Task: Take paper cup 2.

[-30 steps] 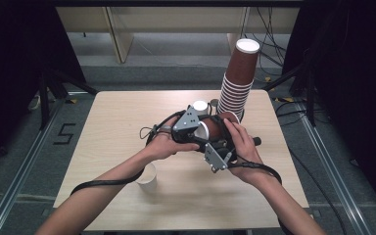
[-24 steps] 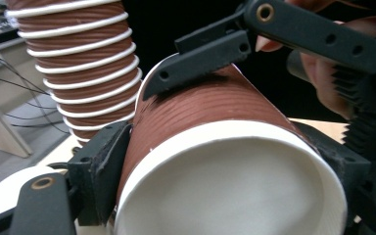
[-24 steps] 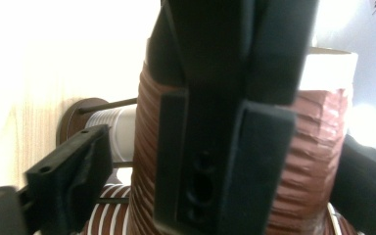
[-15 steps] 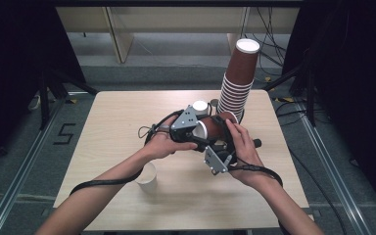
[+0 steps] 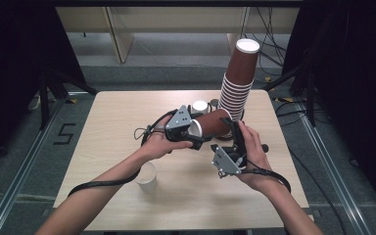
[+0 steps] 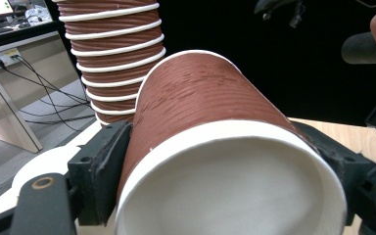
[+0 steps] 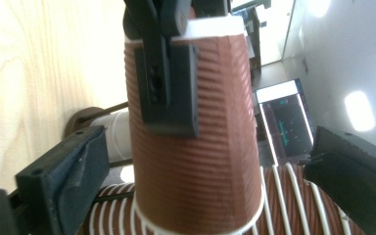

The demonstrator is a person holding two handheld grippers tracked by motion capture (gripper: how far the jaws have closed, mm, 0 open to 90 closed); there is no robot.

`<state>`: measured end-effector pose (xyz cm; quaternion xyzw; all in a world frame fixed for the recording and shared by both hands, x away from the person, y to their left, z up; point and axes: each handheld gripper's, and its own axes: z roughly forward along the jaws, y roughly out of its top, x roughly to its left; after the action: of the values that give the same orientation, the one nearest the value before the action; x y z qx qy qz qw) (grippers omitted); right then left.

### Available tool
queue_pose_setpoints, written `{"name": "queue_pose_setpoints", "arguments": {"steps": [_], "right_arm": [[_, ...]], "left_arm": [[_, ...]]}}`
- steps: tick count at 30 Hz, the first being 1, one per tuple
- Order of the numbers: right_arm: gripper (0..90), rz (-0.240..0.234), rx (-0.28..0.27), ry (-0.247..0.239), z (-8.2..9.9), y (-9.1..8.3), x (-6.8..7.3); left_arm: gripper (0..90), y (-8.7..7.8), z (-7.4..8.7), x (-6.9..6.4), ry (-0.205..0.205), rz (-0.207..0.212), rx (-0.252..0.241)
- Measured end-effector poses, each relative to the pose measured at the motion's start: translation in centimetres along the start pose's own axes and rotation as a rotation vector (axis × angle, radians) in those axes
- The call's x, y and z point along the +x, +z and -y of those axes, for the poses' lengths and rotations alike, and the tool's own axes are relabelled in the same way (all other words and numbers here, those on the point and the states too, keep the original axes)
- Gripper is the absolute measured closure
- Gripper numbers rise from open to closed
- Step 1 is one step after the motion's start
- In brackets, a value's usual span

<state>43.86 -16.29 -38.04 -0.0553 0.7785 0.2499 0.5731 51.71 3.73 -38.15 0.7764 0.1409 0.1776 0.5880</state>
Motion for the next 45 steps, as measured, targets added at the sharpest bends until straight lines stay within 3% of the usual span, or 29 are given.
{"name": "queue_pose_setpoints", "arguments": {"steps": [1, 5, 6, 9, 11, 14, 20, 23, 25, 30, 36, 41, 42, 43, 45], "right_arm": [[2.9, -0.007, -0.002, 0.017, 0.1, -0.1, 0.0], [3.2, -0.018, -0.02, 0.16, 0.8, -0.4, -0.1], [3.6, -0.03, -0.03, 0.241, 1.0, -0.4, -0.1], [4.2, -0.036, -0.046, 0.355, 1.5, -0.4, 0.0], [4.4, -0.046, -0.058, 0.456, 1.8, -0.5, -0.1], [4.7, -0.039, -0.068, 0.511, 2.1, -0.5, -0.1], [5.1, -0.044, -0.061, 0.519, 2.2, -0.4, 0.1], [5.7, -0.057, -0.076, 0.598, 2.5, -0.4, 0.1], [6.4, -0.069, -0.088, 0.675, 2.8, -0.3, 0.2], [7.4, -0.088, -0.133, 0.866, 3.5, -0.1, 0.2], [7.8, -0.135, -0.187, 1.176, 4.2, 0.1, 0.5], [8.1, -0.114, -0.199, 1.204, 4.3, 0.4, 0.4], [8.1, -0.121, -0.196, 1.235, 4.1, 0.3, 0.5], [8.0, -0.124, -0.194, 1.224, 4.1, 0.3, 0.4], [7.8, -0.15, -0.19, 1.274, 3.9, 0.3, 0.3]], "left_arm": [[20.4, -0.1, 0.0, 0.0, -0.002, 0.001, -0.003], [20.4, -0.5, -0.1, 0.1, -0.012, -0.006, -0.021], [20.4, -0.6, -0.1, 0.1, -0.016, -0.009, -0.025], [20.4, -0.8, -0.1, 0.1, -0.021, -0.007, -0.039], [20.4, -0.8, -0.1, 0.1, -0.022, -0.01, -0.047], [20.3, -1.0, 0.1, 0.3, -0.032, -0.016, -0.055], [20.3, -1.2, 0.2, 0.5, -0.036, -0.028, -0.063], [20.3, -1.4, 0.4, 0.6, -0.045, -0.034, -0.078], [20.1, -1.4, 0.5, 0.7, -0.034, -0.034, -0.09], [20.2, -1.8, 0.8, 0.6, -0.054, -0.044, -0.094], [20.1, -2.1, 1.1, 0.4, -0.055, -0.053, -0.107], [20.1, -2.3, 1.4, 0.3, -0.049, -0.072, -0.112], [20.0, -2.3, 1.4, 0.3, -0.05, -0.076, -0.112], [20.1, -2.3, 1.5, 0.3, -0.049, -0.08, -0.113], [20.1, -2.4, 1.6, 0.3, -0.049, -0.088, -0.116]]}}
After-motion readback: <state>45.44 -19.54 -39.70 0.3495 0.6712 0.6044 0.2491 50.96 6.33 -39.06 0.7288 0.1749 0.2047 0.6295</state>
